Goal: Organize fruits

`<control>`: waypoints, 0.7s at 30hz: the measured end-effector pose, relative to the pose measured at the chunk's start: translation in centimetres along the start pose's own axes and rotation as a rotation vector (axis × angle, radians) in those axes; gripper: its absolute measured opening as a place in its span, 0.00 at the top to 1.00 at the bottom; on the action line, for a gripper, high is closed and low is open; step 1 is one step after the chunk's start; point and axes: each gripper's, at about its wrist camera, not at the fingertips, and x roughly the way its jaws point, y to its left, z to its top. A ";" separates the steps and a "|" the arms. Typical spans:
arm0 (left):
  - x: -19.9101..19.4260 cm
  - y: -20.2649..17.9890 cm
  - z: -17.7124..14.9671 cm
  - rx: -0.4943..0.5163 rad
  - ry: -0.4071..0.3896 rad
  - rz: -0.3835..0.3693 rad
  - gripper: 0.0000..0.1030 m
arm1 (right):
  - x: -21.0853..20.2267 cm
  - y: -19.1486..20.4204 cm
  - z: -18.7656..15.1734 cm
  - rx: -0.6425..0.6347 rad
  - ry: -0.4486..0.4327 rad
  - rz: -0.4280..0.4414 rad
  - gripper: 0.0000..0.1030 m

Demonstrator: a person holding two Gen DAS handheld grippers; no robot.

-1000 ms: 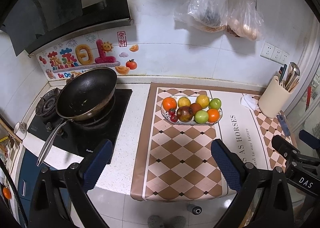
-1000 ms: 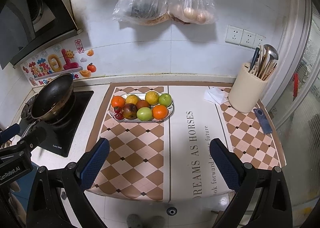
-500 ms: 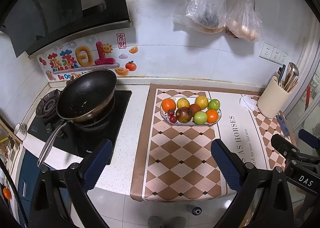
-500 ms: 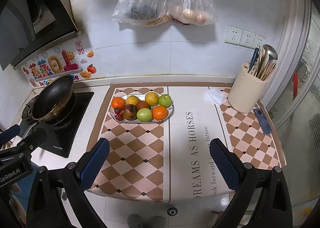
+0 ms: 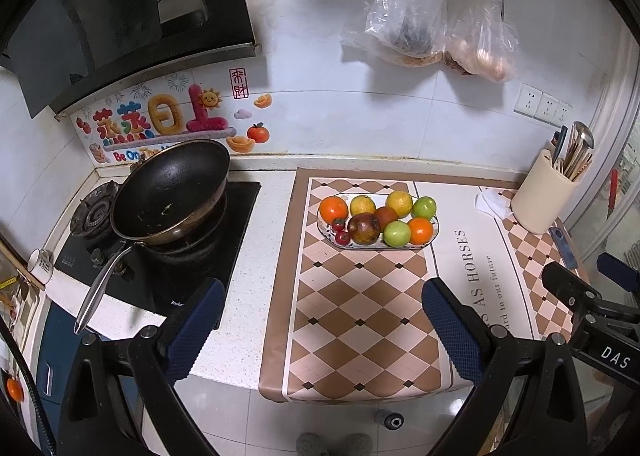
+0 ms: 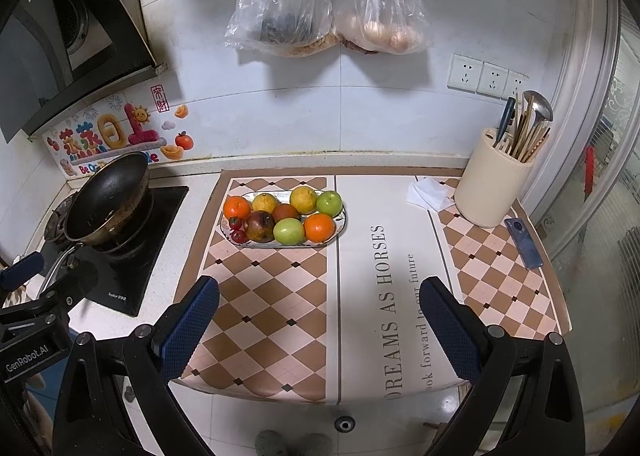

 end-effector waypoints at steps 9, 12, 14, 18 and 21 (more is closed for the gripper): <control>0.0 0.1 0.0 -0.002 -0.003 0.000 0.02 | -0.6 -0.1 -0.1 0.000 -0.007 -0.002 0.01; 0.0 0.1 -0.1 -0.003 -0.001 -0.002 0.02 | -0.7 0.0 -0.1 0.001 -0.005 0.000 0.01; 0.0 0.0 0.0 -0.001 -0.003 -0.001 0.02 | -0.9 0.1 -0.1 -0.001 -0.006 0.000 0.01; 0.0 0.1 -0.1 -0.003 -0.003 -0.001 0.02 | -0.8 0.1 -0.1 0.001 -0.007 -0.001 0.01; 0.0 0.1 -0.1 -0.003 -0.001 -0.002 0.02 | -0.8 0.1 -0.1 0.000 -0.006 0.000 0.01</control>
